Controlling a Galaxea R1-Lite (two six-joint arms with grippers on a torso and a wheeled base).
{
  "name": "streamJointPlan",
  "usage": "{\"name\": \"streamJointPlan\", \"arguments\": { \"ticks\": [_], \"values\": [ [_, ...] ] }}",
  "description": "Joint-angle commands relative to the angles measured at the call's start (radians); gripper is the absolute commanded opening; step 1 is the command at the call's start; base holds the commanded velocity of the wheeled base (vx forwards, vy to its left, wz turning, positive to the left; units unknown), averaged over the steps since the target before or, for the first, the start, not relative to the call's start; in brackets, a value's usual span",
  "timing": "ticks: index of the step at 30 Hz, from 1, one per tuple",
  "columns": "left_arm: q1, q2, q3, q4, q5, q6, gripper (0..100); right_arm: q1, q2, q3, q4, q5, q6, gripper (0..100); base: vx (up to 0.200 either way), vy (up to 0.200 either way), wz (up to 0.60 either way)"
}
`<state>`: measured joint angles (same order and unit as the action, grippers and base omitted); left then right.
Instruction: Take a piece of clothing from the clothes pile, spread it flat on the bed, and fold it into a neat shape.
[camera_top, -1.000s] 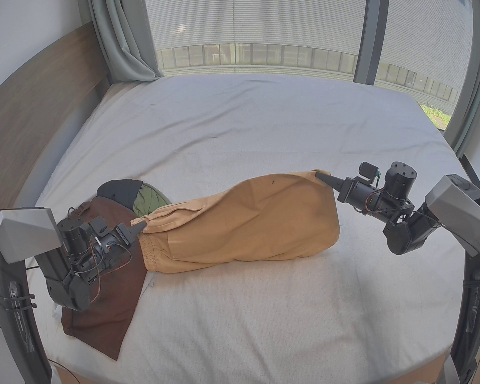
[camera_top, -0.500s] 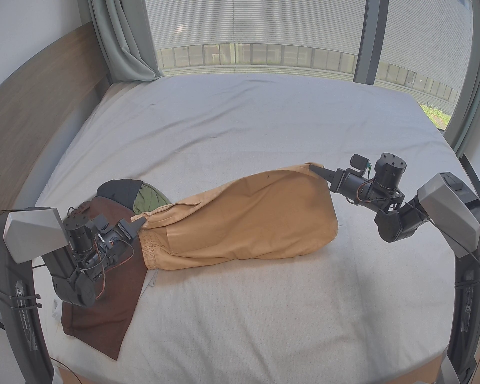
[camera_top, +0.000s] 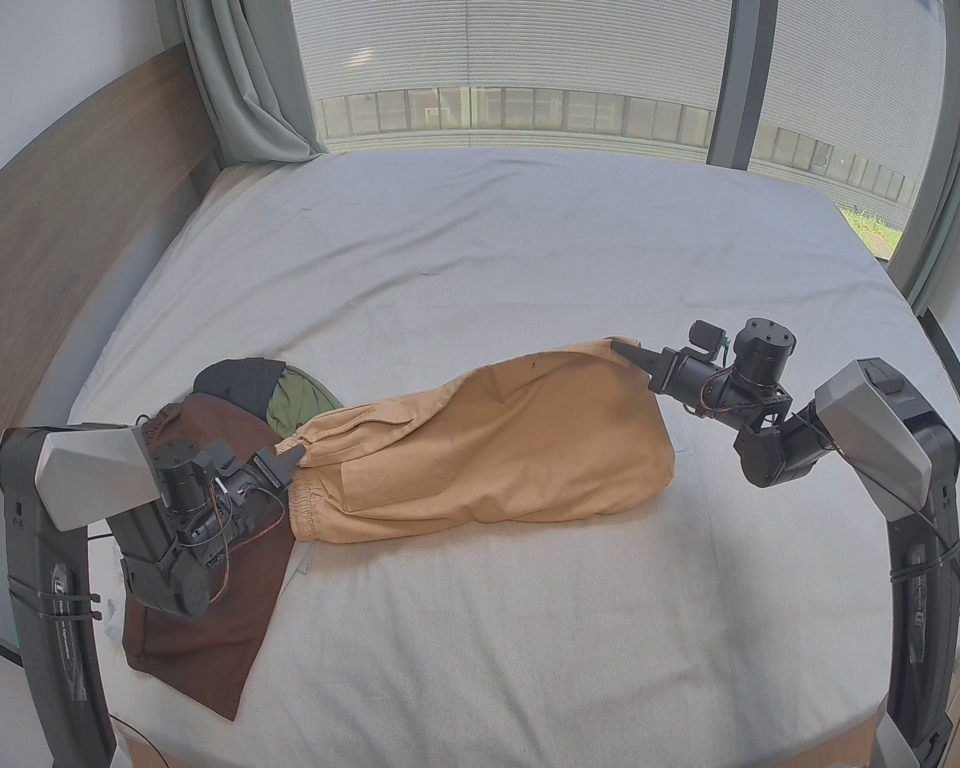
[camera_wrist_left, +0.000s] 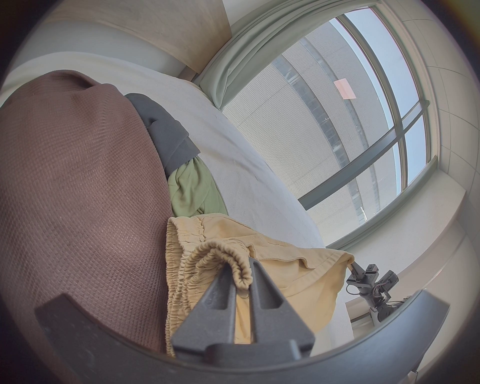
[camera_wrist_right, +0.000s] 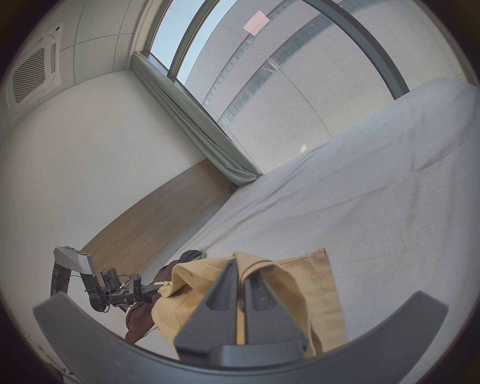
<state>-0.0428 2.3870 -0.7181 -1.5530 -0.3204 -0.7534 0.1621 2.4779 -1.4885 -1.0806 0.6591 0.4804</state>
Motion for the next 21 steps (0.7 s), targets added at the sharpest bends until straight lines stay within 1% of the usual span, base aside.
{"name": "streamJointPlan", "arguments": {
  "ticks": [1, 7, 8, 9, 10, 12, 14, 16, 21],
  "values": [
    [-0.002, 0.015, -0.012, -0.001, 0.001, 0.0, 0, 0.002, 0.03, -0.018, 0.001, 0.0, 0.0, 0, 0.0, 0.0, 0.0],
    [0.007, 0.015, -0.034, -0.002, 0.015, -0.001, 0, 0.004, 0.046, -0.041, 0.002, -0.012, -0.002, 0, 0.0, 0.0, 0.0],
    [0.007, 0.015, -0.037, -0.002, 0.017, -0.001, 0, 0.005, 0.052, -0.049, 0.002, -0.012, -0.002, 100, 0.0, 0.0, 0.0],
    [0.007, 0.015, -0.04, -0.002, 0.017, -0.001, 0, 0.005, 0.053, -0.052, 0.002, -0.013, 0.0, 100, 0.0, 0.0, 0.0],
    [0.009, 0.014, -0.041, -0.002, 0.017, -0.003, 100, 0.005, 0.055, -0.056, 0.004, -0.013, 0.0, 100, 0.0, 0.0, 0.0],
    [0.017, 0.011, -0.054, -0.002, 0.021, -0.004, 100, 0.007, 0.062, -0.078, 0.018, -0.021, 0.0, 100, 0.0, 0.0, 0.0],
    [0.027, 0.006, -0.067, -0.002, 0.029, -0.006, 100, 0.007, 0.073, -0.098, 0.019, -0.052, -0.002, 100, 0.0, 0.0, 0.0],
    [0.032, 0.003, -0.072, -0.002, 0.041, -0.006, 100, 0.007, 0.079, -0.107, 0.019, -0.067, -0.002, 100, 0.0, 0.0, 0.0],
    [0.04, -0.025, -0.077, -0.001, 0.049, -0.006, 100, 0.01, 0.061, -0.075, 0.013, -0.075, -0.002, 100, 0.0, 0.0, 0.0]
  ]
}}
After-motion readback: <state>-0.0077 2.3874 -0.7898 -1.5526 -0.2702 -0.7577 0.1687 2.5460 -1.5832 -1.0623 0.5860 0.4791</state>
